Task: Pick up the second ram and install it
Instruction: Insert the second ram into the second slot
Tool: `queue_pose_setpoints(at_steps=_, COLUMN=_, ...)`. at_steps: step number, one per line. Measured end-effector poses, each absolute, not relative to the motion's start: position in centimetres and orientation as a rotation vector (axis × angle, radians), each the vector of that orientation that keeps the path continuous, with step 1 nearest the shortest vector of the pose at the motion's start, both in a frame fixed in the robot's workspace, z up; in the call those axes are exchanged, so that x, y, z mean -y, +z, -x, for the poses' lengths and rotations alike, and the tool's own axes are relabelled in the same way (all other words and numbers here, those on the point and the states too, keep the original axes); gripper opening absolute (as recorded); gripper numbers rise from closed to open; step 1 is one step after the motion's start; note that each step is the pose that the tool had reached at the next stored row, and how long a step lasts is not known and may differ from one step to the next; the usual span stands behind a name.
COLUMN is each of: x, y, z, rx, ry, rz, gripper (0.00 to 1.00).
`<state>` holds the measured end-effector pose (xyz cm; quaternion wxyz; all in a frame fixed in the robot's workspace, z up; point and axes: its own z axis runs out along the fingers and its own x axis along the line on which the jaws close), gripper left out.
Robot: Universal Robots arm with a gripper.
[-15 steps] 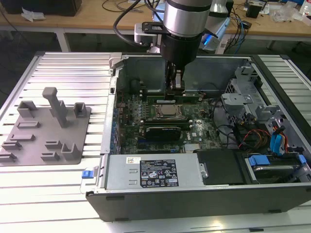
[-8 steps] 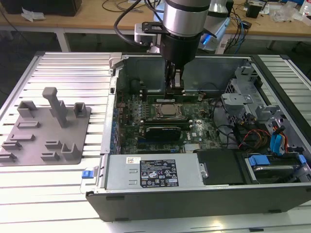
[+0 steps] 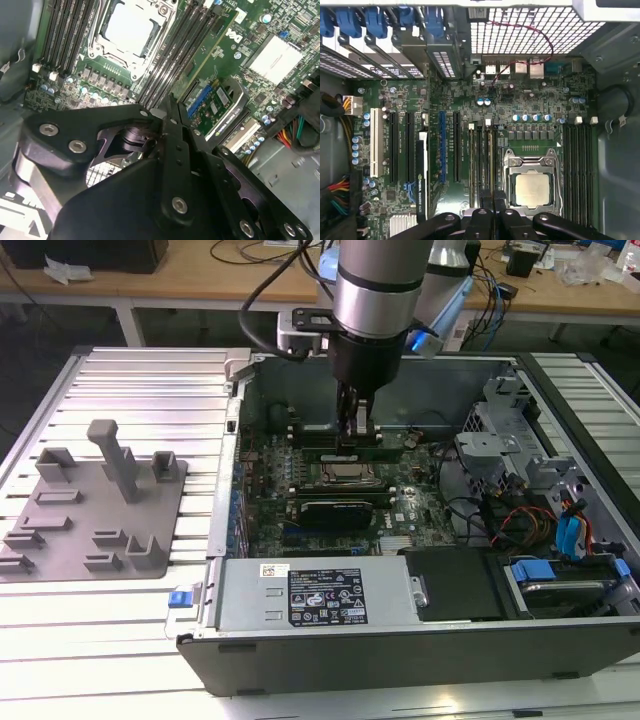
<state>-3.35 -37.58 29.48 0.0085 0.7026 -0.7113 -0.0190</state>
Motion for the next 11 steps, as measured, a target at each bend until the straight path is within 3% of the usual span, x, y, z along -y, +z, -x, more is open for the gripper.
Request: queue_pose_setpoints(at_steps=11, x=37.4, y=27.2, z=3.4, rx=2.222, ry=-0.059, rz=-2.195, gripper=0.09)
